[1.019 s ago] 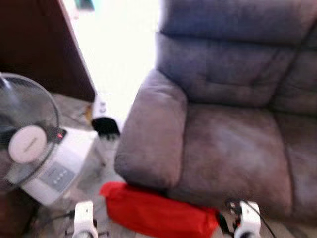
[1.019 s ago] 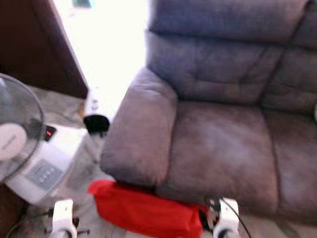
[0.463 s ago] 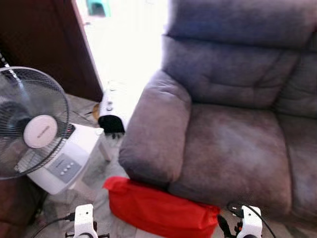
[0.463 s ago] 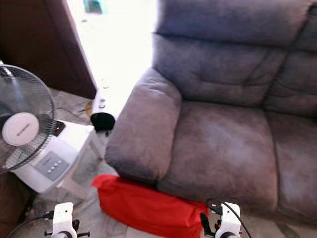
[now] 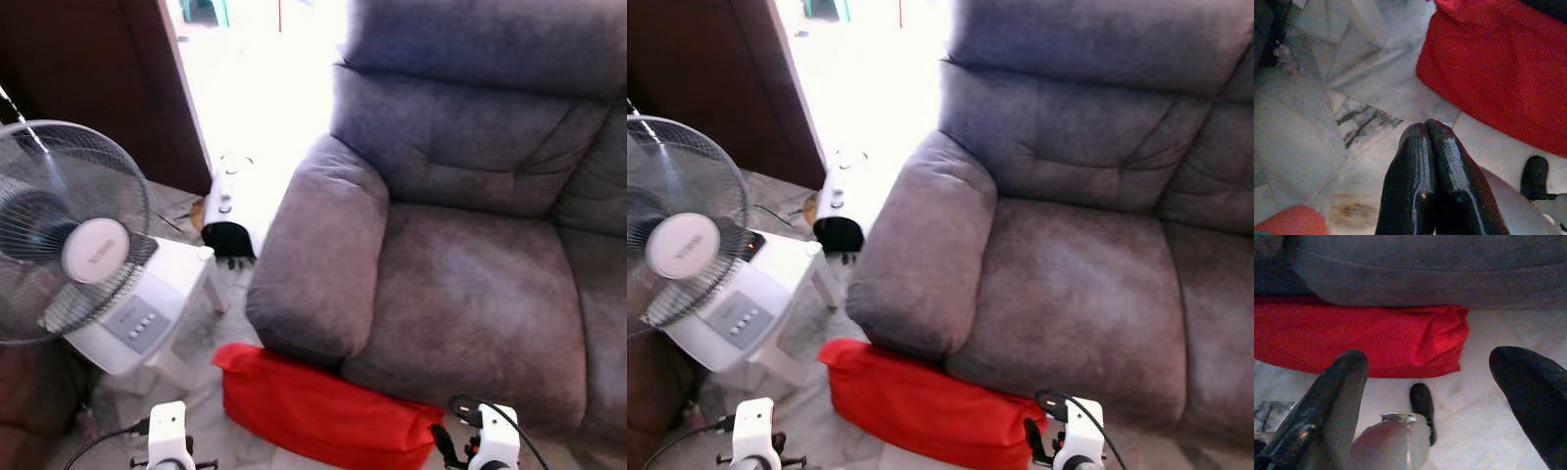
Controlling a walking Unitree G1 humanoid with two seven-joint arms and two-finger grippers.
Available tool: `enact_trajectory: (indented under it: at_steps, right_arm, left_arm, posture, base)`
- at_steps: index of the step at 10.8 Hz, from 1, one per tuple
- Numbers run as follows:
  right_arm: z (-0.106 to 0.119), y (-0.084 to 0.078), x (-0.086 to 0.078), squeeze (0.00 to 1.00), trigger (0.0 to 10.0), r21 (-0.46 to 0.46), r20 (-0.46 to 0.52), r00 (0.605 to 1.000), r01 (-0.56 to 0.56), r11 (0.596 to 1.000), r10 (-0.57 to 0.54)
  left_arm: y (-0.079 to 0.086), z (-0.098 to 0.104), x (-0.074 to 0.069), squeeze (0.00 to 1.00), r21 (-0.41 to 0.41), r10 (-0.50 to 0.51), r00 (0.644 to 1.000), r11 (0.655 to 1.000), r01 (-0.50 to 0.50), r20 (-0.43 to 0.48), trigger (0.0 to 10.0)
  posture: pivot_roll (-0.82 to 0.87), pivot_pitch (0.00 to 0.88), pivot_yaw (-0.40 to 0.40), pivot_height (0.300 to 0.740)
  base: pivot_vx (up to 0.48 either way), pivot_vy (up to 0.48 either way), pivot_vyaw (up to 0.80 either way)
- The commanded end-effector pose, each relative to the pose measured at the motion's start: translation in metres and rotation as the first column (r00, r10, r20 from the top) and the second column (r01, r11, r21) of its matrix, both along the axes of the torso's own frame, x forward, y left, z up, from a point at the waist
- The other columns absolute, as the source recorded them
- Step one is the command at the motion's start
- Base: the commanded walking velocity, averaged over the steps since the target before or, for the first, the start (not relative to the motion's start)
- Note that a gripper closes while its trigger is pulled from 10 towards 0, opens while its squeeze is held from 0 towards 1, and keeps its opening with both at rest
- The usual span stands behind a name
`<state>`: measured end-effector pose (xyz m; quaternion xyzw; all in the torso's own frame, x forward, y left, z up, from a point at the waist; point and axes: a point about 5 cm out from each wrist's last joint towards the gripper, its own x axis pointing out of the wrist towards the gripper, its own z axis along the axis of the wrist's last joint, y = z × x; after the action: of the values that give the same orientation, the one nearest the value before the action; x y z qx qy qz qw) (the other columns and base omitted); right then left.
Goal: Move the pillow to the sofa from floor
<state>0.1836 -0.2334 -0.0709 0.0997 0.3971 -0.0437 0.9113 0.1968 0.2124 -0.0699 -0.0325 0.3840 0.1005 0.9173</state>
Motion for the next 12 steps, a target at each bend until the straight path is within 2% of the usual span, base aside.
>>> enact_trajectory:
  at_steps: [1,3,5,8,11,12]
  right_arm:
    - [-0.0051,-0.0012,-0.0107,0.0,10.0,0.001,-0.037,0.999,0.005,1.0,-0.005]
    - [-0.0051,-0.0013,-0.0105,0.0,10.0,-0.006,-0.036,0.999,0.008,1.0,-0.008]
    - [-0.0053,-0.0011,-0.0106,0.0,10.0,-0.005,-0.039,0.999,0.012,1.0,-0.012]
    - [-0.0059,-0.0002,-0.0113,0.0,10.0,0.01,-0.043,0.999,0.018,1.0,-0.018]
    - [-0.0055,-0.0006,-0.011,0.0,10.0,-0.001,-0.034,0.999,0.02,1.0,-0.02]
    - [-0.0056,-0.0004,-0.011,0.0,10.0,0.001,-0.037,0.999,0.017,1.0,-0.017]
  left_arm:
    - [0.0002,-0.0044,-0.0072,0.0,-0.013,0.014,0.999,1.0,-0.014,-0.031,10.0]
    - [-0.0004,-0.0035,-0.0057,0.0,0.011,-0.03,0.999,0.999,0.03,-0.03,10.0]
    - [-0.001,-0.0034,-0.0052,0.0,0.0,-0.02,0.999,1.0,0.02,-0.027,10.0]
    - [-0.0021,-0.0041,-0.0055,0.0,-0.001,-0.029,0.999,1.0,0.029,-0.038,10.0]
    - [-0.002,-0.0042,-0.0058,0.0,-0.001,-0.029,0.999,1.0,0.029,-0.039,10.0]
    - [-0.0023,-0.0031,-0.0042,0.0,0.01,-0.046,0.998,0.999,0.047,-0.029,10.0]
  posture:
    - [0.07,0.171,-0.004,0.74]
    - [0.07,0.169,-0.001,0.74]
    - [0.07,0.168,0.0,0.74]
    - [0.07,0.166,0.002,0.74]
    - [0.07,0.164,0.003,0.74]
    - [0.07,0.165,0.002,0.74]
  base:
    - [0.0,0.274,0.0]
    - [0.0,0.0,0.0]
    - [0.0,0.0,0.0]
    - [0.0,0.48,-0.58]
    - [0.0,0.48,0.0]
    - [0.0,0.0,0.0]
